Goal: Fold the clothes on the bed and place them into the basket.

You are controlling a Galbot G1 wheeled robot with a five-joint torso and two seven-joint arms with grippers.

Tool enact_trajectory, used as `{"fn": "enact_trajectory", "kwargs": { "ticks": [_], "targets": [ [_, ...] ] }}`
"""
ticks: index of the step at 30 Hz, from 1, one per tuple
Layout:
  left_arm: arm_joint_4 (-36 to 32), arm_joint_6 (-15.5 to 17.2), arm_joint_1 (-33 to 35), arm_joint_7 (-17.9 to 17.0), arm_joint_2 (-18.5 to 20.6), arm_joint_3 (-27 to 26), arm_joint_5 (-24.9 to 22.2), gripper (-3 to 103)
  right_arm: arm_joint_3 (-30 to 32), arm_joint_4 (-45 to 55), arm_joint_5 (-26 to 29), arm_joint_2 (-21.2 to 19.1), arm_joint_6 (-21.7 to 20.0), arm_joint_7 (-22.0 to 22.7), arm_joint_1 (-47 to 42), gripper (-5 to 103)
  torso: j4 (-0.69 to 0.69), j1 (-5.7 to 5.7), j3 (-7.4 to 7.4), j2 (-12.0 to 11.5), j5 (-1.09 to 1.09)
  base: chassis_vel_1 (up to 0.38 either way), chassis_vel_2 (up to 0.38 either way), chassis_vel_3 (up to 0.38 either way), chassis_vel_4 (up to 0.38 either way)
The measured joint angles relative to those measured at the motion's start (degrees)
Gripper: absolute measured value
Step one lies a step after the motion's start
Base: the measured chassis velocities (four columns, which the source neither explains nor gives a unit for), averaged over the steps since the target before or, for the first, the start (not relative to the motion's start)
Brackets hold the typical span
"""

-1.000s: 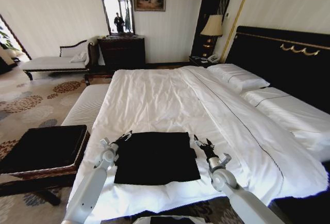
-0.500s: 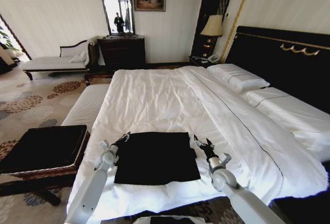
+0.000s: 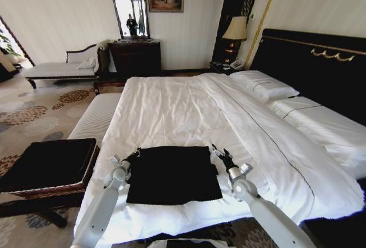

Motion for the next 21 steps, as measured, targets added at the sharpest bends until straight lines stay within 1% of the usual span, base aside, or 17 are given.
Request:
{"fn": "enact_trajectory", "kwargs": {
  "ticks": [2,3,4,7,10,12,14,15,16,17,18,19,20,21],
  "targets": [
    [-0.02,-0.08,-0.07,0.07,0.11,-0.26,-0.08,1,-1.24,-2.07,1.55,0.37,-0.03,-2.22,1.87,100,0.00,0.00,0.00,0.00,0.00,0.000,0.000,0.000,0.000],
    [-0.03,-0.19,-0.05,0.14,0.23,-0.48,-0.14,1,-2.29,-4.17,2.23,0.84,-0.13,-4.29,3.47,100,0.00,0.00,0.00,0.00,-0.01,0.000,0.000,0.000,0.000],
    [-0.03,-0.19,-0.05,0.14,0.23,-0.48,-0.14,1,-2.29,-4.17,2.23,0.84,-0.13,-4.29,3.47,100,0.00,0.00,0.00,0.00,-0.01,0.000,0.000,0.000,0.000],
    [-0.07,-0.50,0.22,0.24,0.38,-0.78,-0.08,1,-3.86,-8.35,2.36,1.94,-0.28,-6.51,5.85,100,0.01,0.00,0.00,0.00,0.00,0.000,0.000,0.000,0.000],
    [-0.33,-0.61,0.40,0.29,0.38,-0.89,-0.05,1,-4.61,-10.71,1.95,2.50,-0.33,-6.82,6.83,101,0.01,0.00,0.00,0.00,0.01,0.000,0.000,0.000,0.000],
    [-0.73,-0.69,0.47,0.30,0.38,-0.97,-0.03,1,-4.96,-12.40,1.53,2.56,-0.38,-6.96,7.22,100,0.00,0.00,0.00,0.00,0.00,0.000,0.000,0.000,0.000],
    [-1.54,-0.70,0.47,0.29,0.37,-1.00,-0.02,1,-5.36,-13.56,1.64,2.12,-0.78,-8.01,7.21,92,0.00,0.00,0.00,0.00,0.01,0.000,0.000,0.000,0.000],
    [-1.54,-0.70,0.47,0.29,0.37,-1.00,-0.02,1,-5.36,-13.56,1.64,2.12,-0.78,-8.01,7.21,92,0.00,0.00,0.00,0.00,0.01,0.000,0.000,0.000,0.000],
    [-1.75,-0.70,0.46,0.25,0.36,-1.00,-0.02,1,-5.45,-14.10,1.82,2.00,-1.16,-9.01,7.21,89,0.00,0.00,0.00,0.00,0.00,0.000,0.000,0.000,0.000],
    [-1.83,-0.70,0.45,0.23,0.35,-1.00,-0.02,1,-5.45,-14.39,1.96,1.95,-1.43,-9.58,7.21,89,0.00,0.00,-0.01,0.00,0.00,0.000,0.000,0.000,0.000],
    [-1.99,-0.70,0.38,0.12,0.33,-0.91,0.00,1,-5.44,-16.31,2.33,1.98,-2.74,-12.62,7.53,79,0.00,0.00,-0.01,0.00,0.01,0.000,0.000,0.000,0.000],
    [-2.03,-0.69,0.31,0.04,0.31,-0.81,0.04,1,-5.44,-18.19,2.36,2.16,-3.21,-14.36,8.14,79,-0.01,0.00,-0.01,0.00,0.00,0.000,0.000,0.000,0.000],
    [-2.03,-0.69,0.31,0.04,0.31,-0.81,0.04,1,-5.44,-18.19,2.36,2.16,-3.21,-14.36,8.14,79,-0.01,0.00,-0.01,0.00,0.00,0.000,0.000,0.000,0.000],
    [-2.08,-0.65,0.26,-0.03,0.26,-0.71,0.08,1,-5.45,-20.28,2.48,2.38,-3.46,-16.01,8.97,77,0.00,0.00,-0.01,0.01,0.00,0.000,0.000,0.000,0.000]
  ]
}}
